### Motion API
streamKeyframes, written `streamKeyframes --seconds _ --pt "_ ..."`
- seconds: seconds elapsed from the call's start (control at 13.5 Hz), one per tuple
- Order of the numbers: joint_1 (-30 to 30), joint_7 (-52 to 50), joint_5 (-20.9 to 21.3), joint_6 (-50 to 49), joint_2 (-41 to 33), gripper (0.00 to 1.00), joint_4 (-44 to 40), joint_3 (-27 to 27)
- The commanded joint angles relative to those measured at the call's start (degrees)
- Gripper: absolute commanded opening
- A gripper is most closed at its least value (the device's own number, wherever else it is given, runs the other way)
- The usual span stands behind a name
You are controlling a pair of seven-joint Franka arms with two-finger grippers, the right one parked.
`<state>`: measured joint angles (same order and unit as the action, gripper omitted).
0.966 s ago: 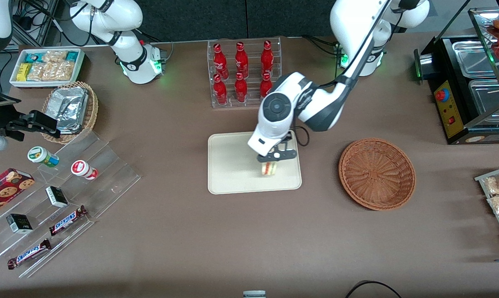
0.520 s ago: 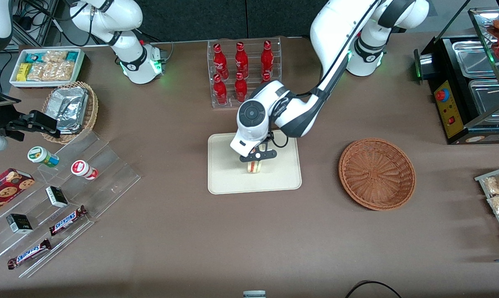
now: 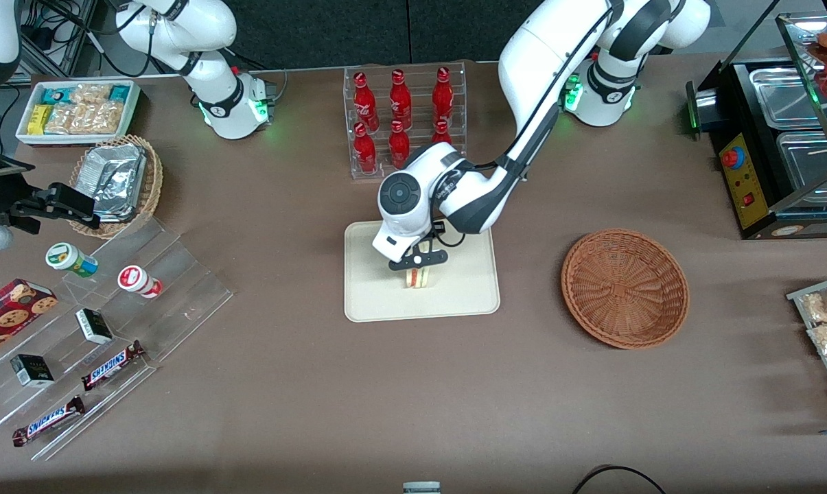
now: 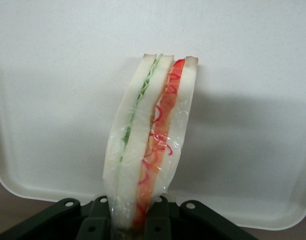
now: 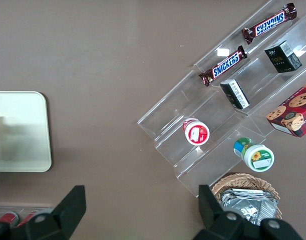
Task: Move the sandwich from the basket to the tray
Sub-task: 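Lower the sandwich onto the tray and open the left gripper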
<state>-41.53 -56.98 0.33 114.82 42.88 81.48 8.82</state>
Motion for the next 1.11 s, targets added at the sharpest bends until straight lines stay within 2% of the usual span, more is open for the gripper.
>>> streamKeyframes --seconds 0.0,0.22,0.59,0.67,0.74,0.82,1.04 --pt "-0.57 -1.37 0.9 -0.47 1.51 0.0 -2.46 -0.56" --pt "-0.57 -2.25 2.39 -0.47 2.04 0.0 -2.64 -0.47" --pt "-0.57 -2.6 2.49 -0.21 2.65 0.0 -2.64 -0.47" --pt "-0.57 -2.6 2.4 0.31 2.65 0.08 -2.64 -0.47" --pt "-0.57 -2.69 2.4 0.58 2.74 0.45 -2.55 -0.47" --pt "-0.57 -2.69 2.4 0.67 3.0 0.99 -2.55 -0.47" --pt "-0.48 -2.52 2.31 0.67 2.74 1.0 -2.64 -0.47"
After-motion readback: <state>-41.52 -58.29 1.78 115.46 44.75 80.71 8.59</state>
